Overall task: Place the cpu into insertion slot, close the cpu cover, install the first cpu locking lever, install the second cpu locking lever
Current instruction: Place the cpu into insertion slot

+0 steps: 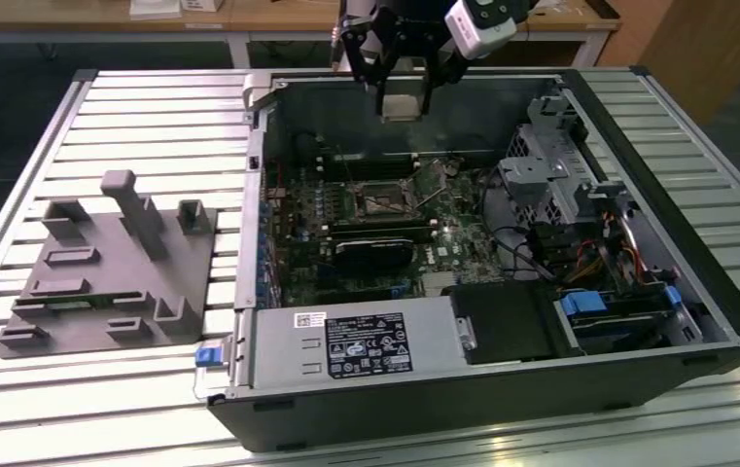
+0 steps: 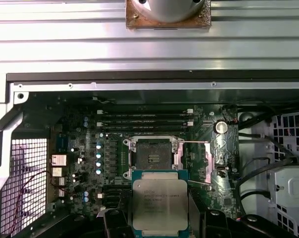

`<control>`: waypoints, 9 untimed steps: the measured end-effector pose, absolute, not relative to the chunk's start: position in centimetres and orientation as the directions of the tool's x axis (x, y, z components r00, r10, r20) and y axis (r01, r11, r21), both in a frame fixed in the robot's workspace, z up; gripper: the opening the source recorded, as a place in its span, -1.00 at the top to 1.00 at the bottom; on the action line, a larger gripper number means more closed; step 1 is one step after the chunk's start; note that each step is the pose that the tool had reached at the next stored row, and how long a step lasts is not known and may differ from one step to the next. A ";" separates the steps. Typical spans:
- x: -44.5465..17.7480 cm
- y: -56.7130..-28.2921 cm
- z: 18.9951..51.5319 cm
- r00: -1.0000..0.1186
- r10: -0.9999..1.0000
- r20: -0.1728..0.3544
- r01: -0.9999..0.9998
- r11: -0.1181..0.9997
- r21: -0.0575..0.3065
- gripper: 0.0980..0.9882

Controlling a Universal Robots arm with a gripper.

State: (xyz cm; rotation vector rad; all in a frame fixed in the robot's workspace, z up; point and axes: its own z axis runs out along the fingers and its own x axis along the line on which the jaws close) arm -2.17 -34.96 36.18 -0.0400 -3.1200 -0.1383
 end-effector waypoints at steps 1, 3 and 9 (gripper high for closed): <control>-2.2 -35.0 36.2 -1.000 0.025 0.019 0.026 0.996 0.088 0.01; -2.2 -35.0 36.1 -1.000 0.025 0.019 0.026 0.996 0.088 0.01; -2.2 -35.0 36.0 -1.000 0.025 0.019 0.026 0.996 0.086 0.01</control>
